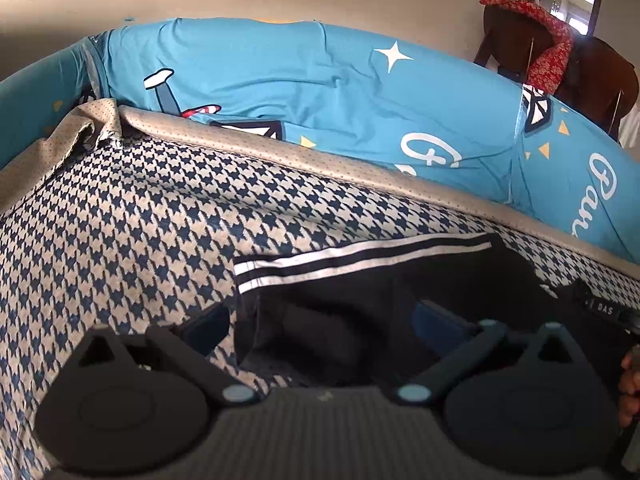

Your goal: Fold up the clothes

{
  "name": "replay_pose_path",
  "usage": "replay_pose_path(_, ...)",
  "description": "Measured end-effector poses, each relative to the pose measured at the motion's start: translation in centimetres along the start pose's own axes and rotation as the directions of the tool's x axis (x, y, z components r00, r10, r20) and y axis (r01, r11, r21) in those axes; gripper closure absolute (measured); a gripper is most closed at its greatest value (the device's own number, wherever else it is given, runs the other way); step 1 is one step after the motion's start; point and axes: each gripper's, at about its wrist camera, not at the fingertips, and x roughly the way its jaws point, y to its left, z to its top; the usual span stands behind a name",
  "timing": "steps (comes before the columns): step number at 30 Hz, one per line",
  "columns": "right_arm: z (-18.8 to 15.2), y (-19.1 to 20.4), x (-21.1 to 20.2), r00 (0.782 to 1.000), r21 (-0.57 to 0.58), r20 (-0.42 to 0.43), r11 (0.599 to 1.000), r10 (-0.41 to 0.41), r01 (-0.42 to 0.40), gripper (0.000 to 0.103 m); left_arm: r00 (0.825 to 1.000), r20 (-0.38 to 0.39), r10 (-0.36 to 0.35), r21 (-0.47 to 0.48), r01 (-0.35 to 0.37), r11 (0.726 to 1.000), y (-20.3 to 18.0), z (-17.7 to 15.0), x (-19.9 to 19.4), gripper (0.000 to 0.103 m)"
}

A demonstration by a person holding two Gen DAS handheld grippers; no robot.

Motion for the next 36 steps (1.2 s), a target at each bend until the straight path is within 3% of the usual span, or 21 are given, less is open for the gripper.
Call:
replay_pose_path(2, 0.1, 0.0, 0.0, 1.0, 0.006, 0.003, 1.0, -0.005, 0.005, 0.07, 1.0, -0.003, 0.001, 0.0, -0.001, 1.0, -0.1, 0.0, 0.1, 0.0)
replay_pose_path(4, 0.3, 0.1, 0.2, 1.0, 0.001, 0.006, 1.0, 0.004, -0.004, 0.09, 1.0, -0.006, 0.003, 0.0, -0.003, 1.0, -0.1, -0.1, 0.2, 0.0)
replay_pose_path(6, 0.5, 0.2, 0.4, 1.0, 0.006, 0.009, 1.0, 0.003, -0.003, 0.095, 1.0, -0.009, 0.001, 0.0, -0.001, 1.0, -0.1, -0.1, 0.3, 0.0)
replay_pose_path(10, 1.3, 0.0, 0.0, 0.995, 0.065, 0.095, 0.998, -0.002, -0.004, 0.097, 1.0, -0.012, 0.002, 0.003, -0.002, 1.0, -0.2, -0.2, 0.4, 0.0)
replay_pose_path(13, 2.6, 0.1, -1.4, 0.972, 0.111, 0.233, 0.994, -0.026, 0.0, 0.099, 1.0, -0.017, 0.002, 0.009, -0.001, 1.0, -0.3, -0.2, 0.5, 0.0)
replay_pose_path(16, 3.4, 0.3, -1.8, 0.961, 0.126, 0.274, 0.992, -0.043, 0.008, 0.096, 1.0, -0.02, 0.004, 0.016, -0.003, 1.0, -0.4, -0.1, 0.5, 0.0)
replay_pose_path(20, 3.6, 0.0, -1.5, 0.985, 0.134, 0.17, 0.991, -0.027, 0.004, 0.081, 1.0, -0.027, 0.0, 0.016, 0.0, 1.0, -0.4, -0.2, 0.5, 0.0)
replay_pose_path(22, 3.2, -0.5, -1.6, 0.99, 0.129, 0.14, 0.992, -0.023, 0.004, 0.062, 1.0, -0.026, -0.004, 0.012, 0.004, 1.0, -0.4, -0.2, 0.4, 0.0)
replay_pose_path(24, 2.9, -1.4, -1.5, 0.994, 0.114, 0.112, 0.993, -0.007, -0.005, 0.056, 1.0, -0.025, -0.008, 0.008, 0.008, 1.0, -0.3, -0.2, 0.2, 0.0)
replay_pose_path(32, 1.3, -1.2, 0.3, 1.0, 0.009, 0.018, 1.0, 0.023, -0.023, 0.056, 0.999, -0.04, -0.025, 0.004, 0.025, 1.0, -0.7, -0.2, 0.4, 0.0)
replay_pose_path(35, 0.5, -0.4, 0.7, 0.999, -0.03, 0.031, 0.999, -0.014, 0.015, 0.072, 0.999, -0.036, -0.019, 0.012, 0.019, 1.0, -0.8, -0.3, 0.4, 0.0)
replay_pose_path(36, 0.6, -0.3, 0.7, 0.999, -0.029, 0.034, 1.0, -0.007, 0.008, 0.09, 0.999, -0.037, -0.017, 0.01, 0.018, 1.0, -0.7, -0.2, 0.5, 0.0)
